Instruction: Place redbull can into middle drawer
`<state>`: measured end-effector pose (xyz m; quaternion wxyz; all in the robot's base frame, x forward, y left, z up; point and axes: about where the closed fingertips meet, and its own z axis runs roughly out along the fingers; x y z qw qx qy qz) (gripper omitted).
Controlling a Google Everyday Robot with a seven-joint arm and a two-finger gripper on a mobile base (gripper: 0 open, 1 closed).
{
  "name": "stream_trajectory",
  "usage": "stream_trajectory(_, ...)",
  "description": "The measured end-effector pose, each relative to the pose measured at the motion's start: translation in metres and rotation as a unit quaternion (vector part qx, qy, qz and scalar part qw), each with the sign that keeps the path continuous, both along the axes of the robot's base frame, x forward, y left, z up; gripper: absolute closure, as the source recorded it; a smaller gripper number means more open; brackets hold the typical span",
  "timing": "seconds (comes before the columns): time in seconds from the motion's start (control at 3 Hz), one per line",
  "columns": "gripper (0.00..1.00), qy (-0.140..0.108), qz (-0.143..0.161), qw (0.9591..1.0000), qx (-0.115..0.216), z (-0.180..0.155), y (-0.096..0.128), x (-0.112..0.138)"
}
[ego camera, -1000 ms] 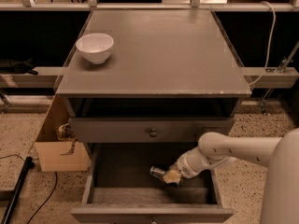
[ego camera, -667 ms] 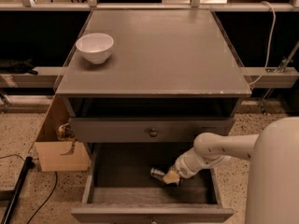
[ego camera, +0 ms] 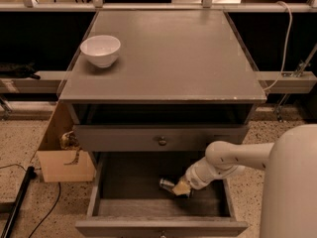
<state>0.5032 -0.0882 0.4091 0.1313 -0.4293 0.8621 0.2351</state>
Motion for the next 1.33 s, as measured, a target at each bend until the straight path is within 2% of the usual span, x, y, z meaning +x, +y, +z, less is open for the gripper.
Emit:
stream_trajectory(0.33, 0.51, 0.0, 0.0, 1.0, 0.0, 0.0, 0.0, 0.0)
stream_trajectory(0.67, 0.2, 0.0, 0.0, 1.0, 0.0, 0.0, 0.0, 0.0)
stream_trajectory(1.0, 0.0, 0.0, 0.0, 1.0, 0.0, -0.0001, 0.0001, -0.0001)
stream_trajectory(1.33, 0.0, 0.0, 0.0, 1.0, 0.0, -0.0001, 0.0001, -0.0001)
